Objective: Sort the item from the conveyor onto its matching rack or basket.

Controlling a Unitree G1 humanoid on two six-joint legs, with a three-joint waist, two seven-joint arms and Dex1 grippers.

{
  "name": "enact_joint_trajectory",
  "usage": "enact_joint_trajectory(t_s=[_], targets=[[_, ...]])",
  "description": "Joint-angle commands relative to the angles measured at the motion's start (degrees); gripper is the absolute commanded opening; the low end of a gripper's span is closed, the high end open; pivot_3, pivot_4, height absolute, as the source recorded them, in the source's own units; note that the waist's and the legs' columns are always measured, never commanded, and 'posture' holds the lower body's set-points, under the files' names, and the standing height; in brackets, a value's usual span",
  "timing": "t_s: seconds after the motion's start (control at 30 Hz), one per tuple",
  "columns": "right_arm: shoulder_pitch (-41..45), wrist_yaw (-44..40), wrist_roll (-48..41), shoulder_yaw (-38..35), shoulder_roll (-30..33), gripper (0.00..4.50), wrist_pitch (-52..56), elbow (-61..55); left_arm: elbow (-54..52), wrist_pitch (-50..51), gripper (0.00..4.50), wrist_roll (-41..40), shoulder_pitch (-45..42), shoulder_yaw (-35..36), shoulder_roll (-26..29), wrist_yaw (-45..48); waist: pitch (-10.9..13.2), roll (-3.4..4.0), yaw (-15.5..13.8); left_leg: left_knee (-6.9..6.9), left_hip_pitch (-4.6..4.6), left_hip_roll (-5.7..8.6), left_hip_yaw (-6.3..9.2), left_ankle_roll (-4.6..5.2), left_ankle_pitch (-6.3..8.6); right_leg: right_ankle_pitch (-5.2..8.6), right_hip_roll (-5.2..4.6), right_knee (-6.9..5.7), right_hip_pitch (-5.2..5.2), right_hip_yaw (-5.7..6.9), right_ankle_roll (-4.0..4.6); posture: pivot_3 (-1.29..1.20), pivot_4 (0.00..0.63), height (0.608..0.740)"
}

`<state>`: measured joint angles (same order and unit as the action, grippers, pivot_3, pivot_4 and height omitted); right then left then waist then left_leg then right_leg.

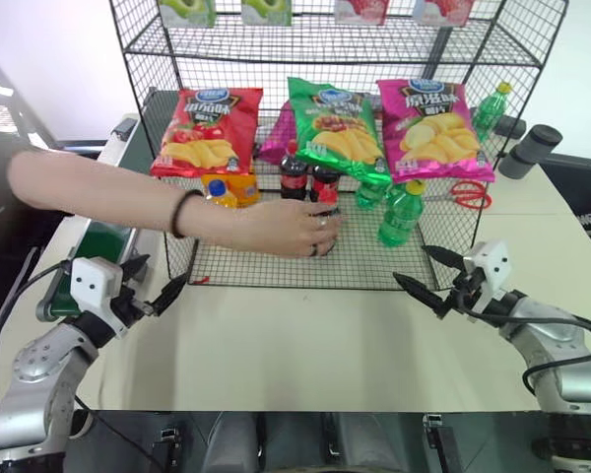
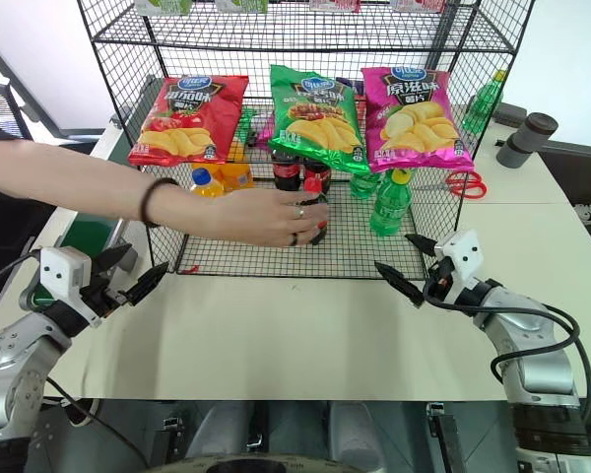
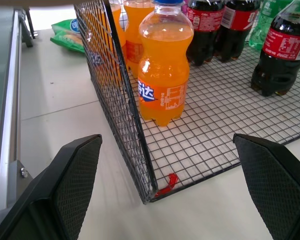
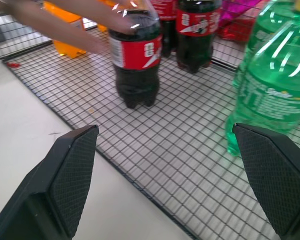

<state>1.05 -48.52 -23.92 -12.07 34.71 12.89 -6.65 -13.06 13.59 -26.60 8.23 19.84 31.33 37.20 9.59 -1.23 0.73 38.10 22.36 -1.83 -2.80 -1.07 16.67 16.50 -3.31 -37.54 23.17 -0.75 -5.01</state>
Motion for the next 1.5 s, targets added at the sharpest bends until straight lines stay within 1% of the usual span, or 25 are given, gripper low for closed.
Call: enact_joint_trajectory(t_s=[0.03,0.37,0.87,1.07,1.27,1.5], targets=[[-0.1,0.2,-1.3,-0.7,-0.2,4.46,0.0,-2.8,0.3,-1.8,4.5,0.3,-0.7,1.3,0.2,0.1,0.0,0.0,0.0,0.0,0.0,0.0,0.0,0.0,0.0,0.0,0.0,0.0,0.0,0.0,0.0,0.0,0.15,0.74],[-0.2,0.0,-1.0,0.2,-0.7,4.46,-0.5,-2.8,1.5,-3.2,4.5,0.7,-1.6,1.2,0.3,0.5,0.0,0.0,0.0,0.01,0.0,0.0,0.0,0.0,0.0,0.0,0.01,0.0,0.0,0.0,0.0,0.0,0.15,0.74],[1.6,-0.3,-0.7,2.2,-1.2,4.46,-0.5,-2.7,0.7,-3.9,4.5,-0.1,0.2,3.1,-0.1,-0.5,0.0,0.0,0.0,0.01,-0.01,0.0,0.0,0.0,0.0,0.0,0.0,-0.01,-0.01,0.0,0.0,0.0,0.15,0.74],[2.9,0.3,-1.1,4.2,-2.7,4.46,0.4,-5.1,0.8,-3.7,4.5,-0.9,-0.3,5.8,-2.0,-3.8,0.0,0.0,0.1,0.02,-0.01,-0.01,0.01,0.0,0.0,0.0,0.0,-0.01,-0.01,0.01,0.0,0.0,0.15,0.74],[4.3,2.3,-0.7,7.8,-5.5,4.46,1.8,-8.8,4.7,-5.0,4.5,-0.7,-2.2,11.2,-4.6,-10.7,0.0,-0.02,0.1,0.02,-0.03,-0.01,0.01,0.0,0.0,0.0,-0.01,-0.06,-0.01,0.01,-0.01,0.0,0.15,0.74],[5.8,3.7,0.3,10.4,-7.4,4.46,1.3,-8.6,6.8,-5.7,4.5,0.4,-3.5,11.8,-4.9,-13.5,0.0,-0.07,-0.1,0.03,-0.02,0.02,0.01,0.0,0.0,0.0,-0.05,-0.07,0.0,0.03,-0.01,0.0,0.15,0.74]])
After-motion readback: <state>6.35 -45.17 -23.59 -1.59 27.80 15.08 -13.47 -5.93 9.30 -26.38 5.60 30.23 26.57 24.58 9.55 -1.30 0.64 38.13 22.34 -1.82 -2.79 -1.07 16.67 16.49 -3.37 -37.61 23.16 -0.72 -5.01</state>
